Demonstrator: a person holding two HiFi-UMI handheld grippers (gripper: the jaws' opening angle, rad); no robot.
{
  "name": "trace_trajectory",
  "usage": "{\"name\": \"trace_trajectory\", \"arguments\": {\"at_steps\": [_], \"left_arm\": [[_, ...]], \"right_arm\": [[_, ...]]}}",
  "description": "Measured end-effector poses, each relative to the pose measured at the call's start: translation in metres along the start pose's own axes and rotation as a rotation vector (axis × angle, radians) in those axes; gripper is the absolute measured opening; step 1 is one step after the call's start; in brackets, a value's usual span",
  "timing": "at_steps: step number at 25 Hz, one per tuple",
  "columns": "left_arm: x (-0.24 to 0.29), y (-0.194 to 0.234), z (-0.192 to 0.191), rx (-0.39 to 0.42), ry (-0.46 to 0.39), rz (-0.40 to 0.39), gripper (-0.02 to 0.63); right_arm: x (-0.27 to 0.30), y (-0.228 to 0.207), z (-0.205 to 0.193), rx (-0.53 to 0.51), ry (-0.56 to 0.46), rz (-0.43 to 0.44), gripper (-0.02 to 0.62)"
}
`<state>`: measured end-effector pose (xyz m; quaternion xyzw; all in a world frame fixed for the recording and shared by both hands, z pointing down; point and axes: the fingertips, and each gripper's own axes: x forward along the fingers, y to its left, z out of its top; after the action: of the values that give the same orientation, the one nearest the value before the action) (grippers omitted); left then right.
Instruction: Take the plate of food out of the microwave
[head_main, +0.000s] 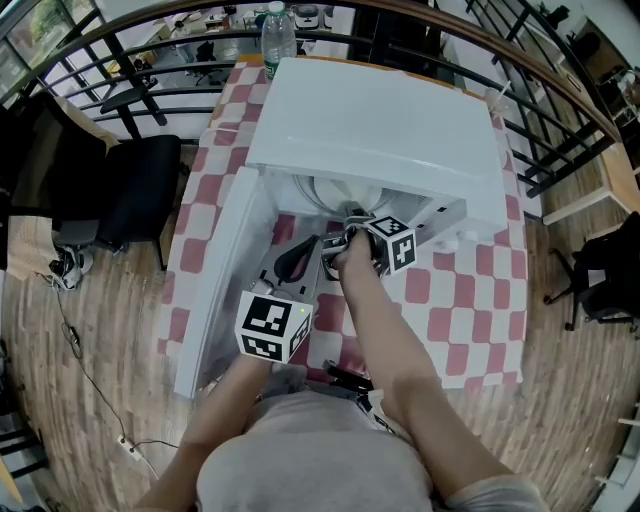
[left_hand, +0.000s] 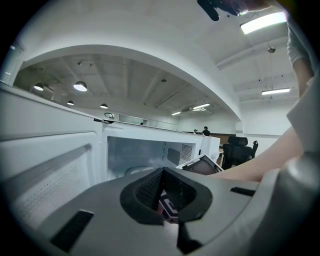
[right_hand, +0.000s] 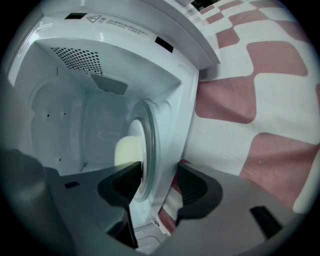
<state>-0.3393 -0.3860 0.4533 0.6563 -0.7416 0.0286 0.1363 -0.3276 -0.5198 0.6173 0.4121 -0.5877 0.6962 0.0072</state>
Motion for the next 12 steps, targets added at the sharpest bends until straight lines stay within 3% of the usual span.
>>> {"name": "trace_trajectory", "arguments": {"at_steps": [12], "left_arm": [[-0.006,-0.004,0.002,-0.001,-0.013,0.001,0.003]], "right_arm": [[-0.014,0.002,-0.001,-0.003,0.004,0.066,0.138]]}}
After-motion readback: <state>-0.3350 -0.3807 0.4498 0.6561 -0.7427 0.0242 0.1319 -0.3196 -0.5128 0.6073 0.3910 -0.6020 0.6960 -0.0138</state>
